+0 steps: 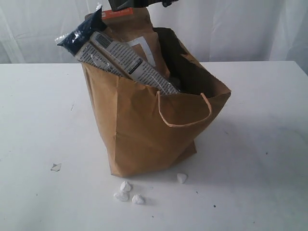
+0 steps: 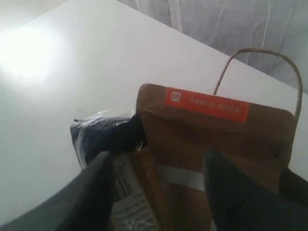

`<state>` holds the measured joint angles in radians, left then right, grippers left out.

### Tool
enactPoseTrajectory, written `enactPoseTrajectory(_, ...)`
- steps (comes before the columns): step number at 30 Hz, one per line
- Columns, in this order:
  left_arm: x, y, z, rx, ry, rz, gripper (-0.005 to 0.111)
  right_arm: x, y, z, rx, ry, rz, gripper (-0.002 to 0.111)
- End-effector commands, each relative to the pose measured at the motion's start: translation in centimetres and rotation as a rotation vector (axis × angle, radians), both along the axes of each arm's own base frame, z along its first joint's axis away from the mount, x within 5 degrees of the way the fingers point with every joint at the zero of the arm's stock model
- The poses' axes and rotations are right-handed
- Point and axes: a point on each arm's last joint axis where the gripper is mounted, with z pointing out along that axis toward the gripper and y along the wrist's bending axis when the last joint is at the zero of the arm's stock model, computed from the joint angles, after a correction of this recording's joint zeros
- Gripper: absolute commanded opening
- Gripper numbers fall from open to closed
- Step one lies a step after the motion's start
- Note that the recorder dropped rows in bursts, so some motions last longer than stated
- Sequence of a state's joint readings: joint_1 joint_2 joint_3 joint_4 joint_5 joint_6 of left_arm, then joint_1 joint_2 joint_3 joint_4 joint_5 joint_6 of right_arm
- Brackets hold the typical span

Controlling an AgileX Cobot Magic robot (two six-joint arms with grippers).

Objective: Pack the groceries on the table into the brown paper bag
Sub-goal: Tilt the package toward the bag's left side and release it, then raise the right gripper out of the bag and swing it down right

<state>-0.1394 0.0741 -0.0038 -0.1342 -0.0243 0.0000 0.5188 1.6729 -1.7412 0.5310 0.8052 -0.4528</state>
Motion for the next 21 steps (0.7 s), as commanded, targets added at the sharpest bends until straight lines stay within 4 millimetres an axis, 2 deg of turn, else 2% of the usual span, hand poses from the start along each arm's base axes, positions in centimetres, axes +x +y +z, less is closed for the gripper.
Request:
enactPoseTrajectory(1,0.0,0.0,-0.1,0.001,0.000,0.002,0.000,-0.2,-0.4,-0.2,-0.061,0.007,0.003,0.052)
enactPoseTrajectory(11,0.0,0.0,-0.1,0.001,0.000,0.002,0.000,-1.6,-1.7,0.6,-0.172,-0.010,0.022,0.052)
enactPoseTrajectory(17,0.0,0.0,-0.1,0.001,0.000,0.002,0.000,-3.3,-3.1,0.7,-0.285,0.080,0.027,0.052)
enactPoseTrajectory(21,0.0,0.0,-0.1,0.001,0.000,0.002,0.000,-4.8,-4.5,2.3,-0.316,0.044,-0.007,0.052)
